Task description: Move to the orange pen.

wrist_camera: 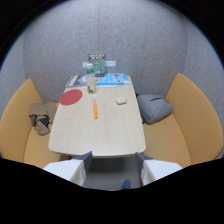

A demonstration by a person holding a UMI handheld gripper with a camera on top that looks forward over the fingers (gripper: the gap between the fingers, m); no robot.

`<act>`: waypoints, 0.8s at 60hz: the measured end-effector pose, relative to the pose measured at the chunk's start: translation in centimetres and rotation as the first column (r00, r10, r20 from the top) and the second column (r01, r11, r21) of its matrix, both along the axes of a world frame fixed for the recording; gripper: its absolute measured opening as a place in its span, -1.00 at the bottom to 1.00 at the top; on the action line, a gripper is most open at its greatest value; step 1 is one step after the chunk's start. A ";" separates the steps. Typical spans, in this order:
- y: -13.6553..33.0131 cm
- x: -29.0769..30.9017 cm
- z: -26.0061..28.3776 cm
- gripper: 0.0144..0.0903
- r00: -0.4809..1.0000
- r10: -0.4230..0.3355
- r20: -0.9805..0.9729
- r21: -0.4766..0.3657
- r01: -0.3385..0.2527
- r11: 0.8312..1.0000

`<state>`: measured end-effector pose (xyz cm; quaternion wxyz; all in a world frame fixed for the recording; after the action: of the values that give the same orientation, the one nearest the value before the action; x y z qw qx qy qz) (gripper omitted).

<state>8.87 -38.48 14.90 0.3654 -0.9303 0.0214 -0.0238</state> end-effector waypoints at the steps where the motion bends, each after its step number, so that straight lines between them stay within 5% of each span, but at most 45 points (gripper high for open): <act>1: 0.0 0.0 0.0 0.93 1.000 0.000 0.000 0.000 0.000 1.000; 29: 3.6 -3.8 -1.1 0.92 1.000 0.024 -0.021 0.026 -0.023 0.999; 48: 10.8 -6.4 -4.3 0.92 0.997 0.080 -0.017 0.021 -0.080 0.997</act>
<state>2.49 -27.73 10.62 0.3754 -0.9268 -0.0123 -0.0005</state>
